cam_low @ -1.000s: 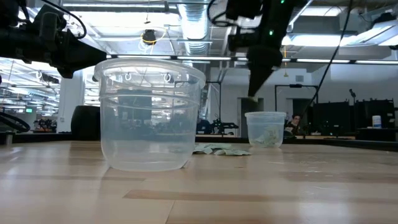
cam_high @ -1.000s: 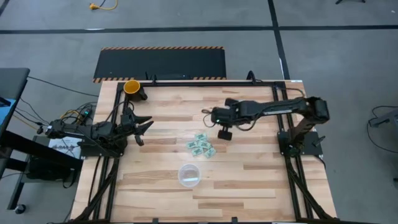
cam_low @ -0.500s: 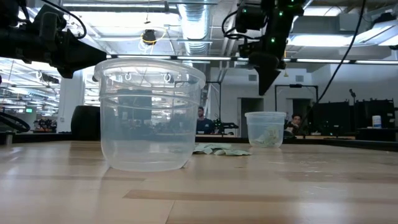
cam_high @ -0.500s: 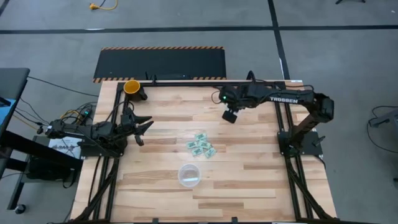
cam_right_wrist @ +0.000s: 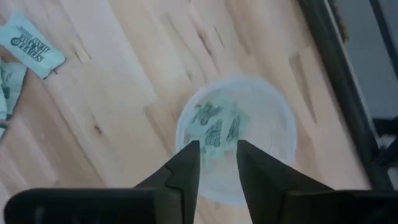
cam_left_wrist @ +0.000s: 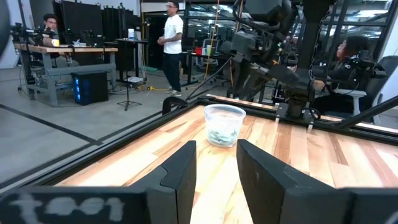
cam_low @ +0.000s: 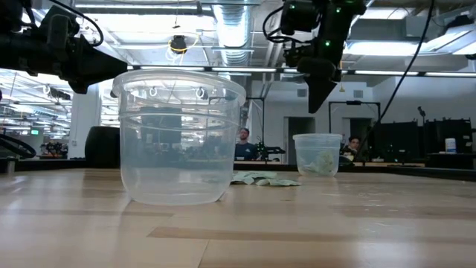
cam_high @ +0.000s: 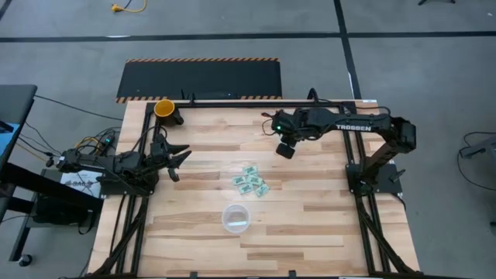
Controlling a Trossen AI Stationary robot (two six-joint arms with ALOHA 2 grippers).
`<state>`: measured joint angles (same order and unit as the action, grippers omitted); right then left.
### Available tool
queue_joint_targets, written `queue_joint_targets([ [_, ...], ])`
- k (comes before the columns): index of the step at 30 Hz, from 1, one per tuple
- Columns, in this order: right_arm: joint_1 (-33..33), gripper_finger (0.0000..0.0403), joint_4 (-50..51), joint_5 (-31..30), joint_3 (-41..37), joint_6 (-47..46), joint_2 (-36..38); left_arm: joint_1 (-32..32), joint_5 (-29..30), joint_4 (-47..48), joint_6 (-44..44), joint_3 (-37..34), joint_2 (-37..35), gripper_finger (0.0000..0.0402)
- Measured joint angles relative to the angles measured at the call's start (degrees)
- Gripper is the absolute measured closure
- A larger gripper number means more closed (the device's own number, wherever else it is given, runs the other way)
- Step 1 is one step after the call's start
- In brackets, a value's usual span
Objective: Pick and place Stevia / Truvia into bins
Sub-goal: Put the stevia packet into the bottom transparent container
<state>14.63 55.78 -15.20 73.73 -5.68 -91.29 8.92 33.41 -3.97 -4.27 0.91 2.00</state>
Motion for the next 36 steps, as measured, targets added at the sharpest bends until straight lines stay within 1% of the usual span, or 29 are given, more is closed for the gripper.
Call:
queue_joint_targets([
  [3, -1.6, 0.0301, 1.6, -0.3, 0.0, -5.3, 0.2, 0.0, 0.0, 0.0, 0.0, 0.0, 0.0, 0.0297],
  [7, -5.9, 0.0309, 2.0, -1.3, 0.0, -11.3, 1.5, 0.0, 0.0, 0.0, 0.0, 0.0, 0.0, 0.0297],
  [9, -9.1, 0.0312, 1.6, -4.2, 0.0, -14.3, 2.5, 0.0, 0.0, 0.0, 0.0, 0.0, 0.0, 0.0297],
  [12, -14.6, 0.0316, -0.3, -11.2, 0.0, -18.2, 5.0, 0.0, 0.0, 0.0, 0.0, 0.0, 0.0, 0.0297],
  [14, -18.0, 0.0316, -2.5, -14.1, 0.0, -19.8, 6.6, 0.0, 0.0, 0.0, 0.0, 0.0, 0.0, 0.0297],
  [20, -24.9, 0.0316, -8.4, -15.3, 0.0, -19.3, 10.9, 0.0, 0.0, 0.0, 0.0, 0.0, 0.0, 0.0297],
  [26, -30.5, 0.0316, -8.7, -18.9, 0.0, -19.2, 13.9, 0.0, 0.1, 0.0, 4.6, 0.0, 0.0, 0.0297],
  [32, -36.5, 0.0316, -8.3, -26.4, 0.0, -19.4, 17.7, 0.0, 0.1, 0.0, 4.5, 0.0, 0.0, 0.0297],
  [36, -40.5, 0.0316, -7.2, -33.2, 0.0, -19.3, 21.2, 0.0, 0.1, 0.0, 5.0, 0.0, 0.0, 0.0297],
])
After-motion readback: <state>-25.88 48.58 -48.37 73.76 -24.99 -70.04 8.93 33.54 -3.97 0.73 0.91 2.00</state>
